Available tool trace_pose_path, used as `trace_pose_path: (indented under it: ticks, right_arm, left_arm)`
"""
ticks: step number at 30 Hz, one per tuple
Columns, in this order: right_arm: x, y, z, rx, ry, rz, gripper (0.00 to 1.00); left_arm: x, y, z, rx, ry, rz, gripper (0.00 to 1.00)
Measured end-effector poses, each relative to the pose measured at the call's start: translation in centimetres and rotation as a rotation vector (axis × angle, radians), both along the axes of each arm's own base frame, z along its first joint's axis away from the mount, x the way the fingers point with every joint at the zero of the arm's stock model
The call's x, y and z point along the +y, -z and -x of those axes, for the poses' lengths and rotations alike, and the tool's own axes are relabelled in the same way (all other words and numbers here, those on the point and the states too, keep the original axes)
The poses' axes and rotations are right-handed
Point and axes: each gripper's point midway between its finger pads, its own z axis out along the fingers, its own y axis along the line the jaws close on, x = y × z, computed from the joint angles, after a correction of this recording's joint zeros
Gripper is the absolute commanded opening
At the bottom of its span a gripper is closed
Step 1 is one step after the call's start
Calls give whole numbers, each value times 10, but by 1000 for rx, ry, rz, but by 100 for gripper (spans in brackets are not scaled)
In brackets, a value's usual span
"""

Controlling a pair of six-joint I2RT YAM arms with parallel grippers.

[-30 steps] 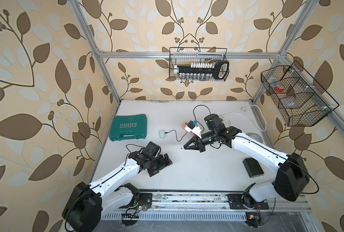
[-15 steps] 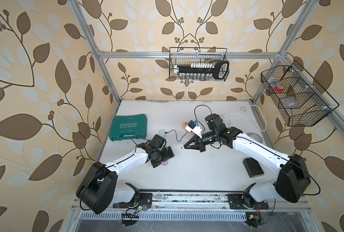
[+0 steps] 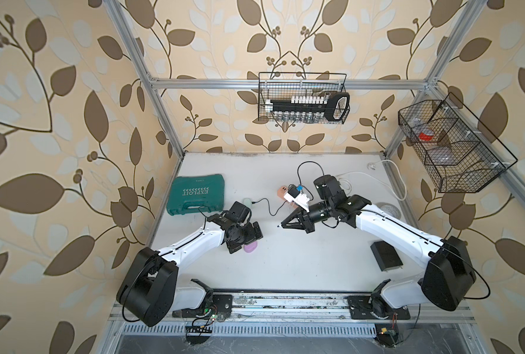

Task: Charge the bluetooth headset
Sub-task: Adjust the bluetooth headset at the center of the board, then pick up the bluetooth headset from the center of the board.

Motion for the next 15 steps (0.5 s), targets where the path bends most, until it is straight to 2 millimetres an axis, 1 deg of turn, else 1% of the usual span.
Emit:
trace_pose_path:
  ticks: [4,9,12,15]
  right_arm:
    - [0,0,0,0,1,0,6]
    - [-1,-1,-2,2,8,-4,6]
    - [-1,1,-2,4,10,-4,6]
    - [-1,3,-2,11,12,-1,6]
  left_arm:
    - [-3,-10,4,-26,12,38,99]
    - [-3,-4,6,-27,34,36,99]
    - [-5,2,1,-23,57,18,99]
    - [-9,7,-9,-17,83,-2,99]
